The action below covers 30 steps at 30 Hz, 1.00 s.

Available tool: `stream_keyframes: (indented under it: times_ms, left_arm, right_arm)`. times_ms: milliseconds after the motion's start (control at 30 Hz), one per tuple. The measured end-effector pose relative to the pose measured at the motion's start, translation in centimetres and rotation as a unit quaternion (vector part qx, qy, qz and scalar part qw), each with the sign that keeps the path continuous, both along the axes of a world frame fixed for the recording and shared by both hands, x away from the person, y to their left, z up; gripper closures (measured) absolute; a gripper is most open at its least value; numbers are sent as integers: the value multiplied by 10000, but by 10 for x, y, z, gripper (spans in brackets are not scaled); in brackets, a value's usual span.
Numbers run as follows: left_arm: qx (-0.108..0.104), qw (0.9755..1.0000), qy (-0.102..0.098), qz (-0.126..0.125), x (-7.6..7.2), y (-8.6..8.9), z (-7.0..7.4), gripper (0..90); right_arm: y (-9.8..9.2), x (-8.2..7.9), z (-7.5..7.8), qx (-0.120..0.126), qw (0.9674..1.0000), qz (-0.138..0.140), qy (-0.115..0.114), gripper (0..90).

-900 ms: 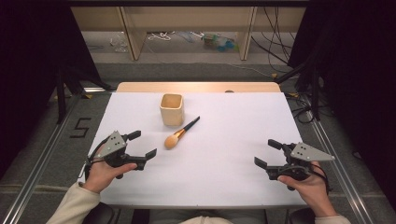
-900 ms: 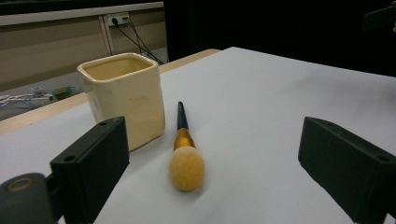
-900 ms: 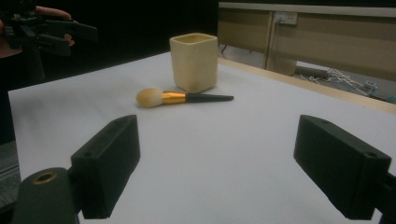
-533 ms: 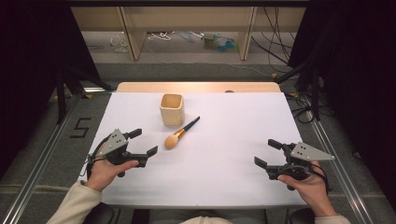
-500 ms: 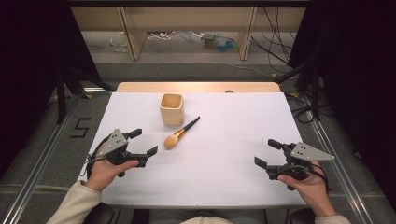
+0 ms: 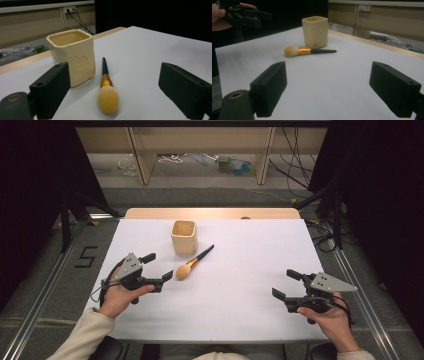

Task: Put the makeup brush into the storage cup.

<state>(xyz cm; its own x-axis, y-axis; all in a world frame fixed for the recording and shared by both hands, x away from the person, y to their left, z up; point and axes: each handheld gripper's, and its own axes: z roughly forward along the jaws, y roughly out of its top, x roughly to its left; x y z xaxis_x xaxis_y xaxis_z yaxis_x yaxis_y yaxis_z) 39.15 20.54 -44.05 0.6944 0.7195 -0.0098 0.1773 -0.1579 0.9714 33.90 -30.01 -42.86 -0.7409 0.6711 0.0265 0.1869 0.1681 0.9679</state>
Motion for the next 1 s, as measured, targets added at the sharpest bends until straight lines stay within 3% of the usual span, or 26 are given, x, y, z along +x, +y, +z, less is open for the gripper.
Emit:
stream_keyframes:
  times_ms: [167,233,300,367,433,533,1000]
  left_arm:
    - [61,10000,-27,-26,11,-8,1,99]
    - [81,10000,-50,-5,15,-11,1,99]
    - [89,9999,-66,1,18,-11,2,99]
    - [80,9999,-88,29,23,-14,3,99]
    - [80,9999,-86,32,24,-15,3,100]
    - [110,9999,-78,-2,27,-20,3,101]
    - [171,9998,-64,-12,40,-35,3,102]
  right_arm:
    - [1,-2,0,19,9999,-28,140,156]
    - [0,0,0,-9,10000,9,0,156]
    - [0,0,0,-8,10000,-8,8,156]
    - [0,-2,0,29,9999,-19,143,156]
    - [0,0,0,-10,10000,-3,-2,156]
    - [0,-1,0,6,9999,-4,153,156]
    - [1,-1,-1,65,9998,22,190,156]
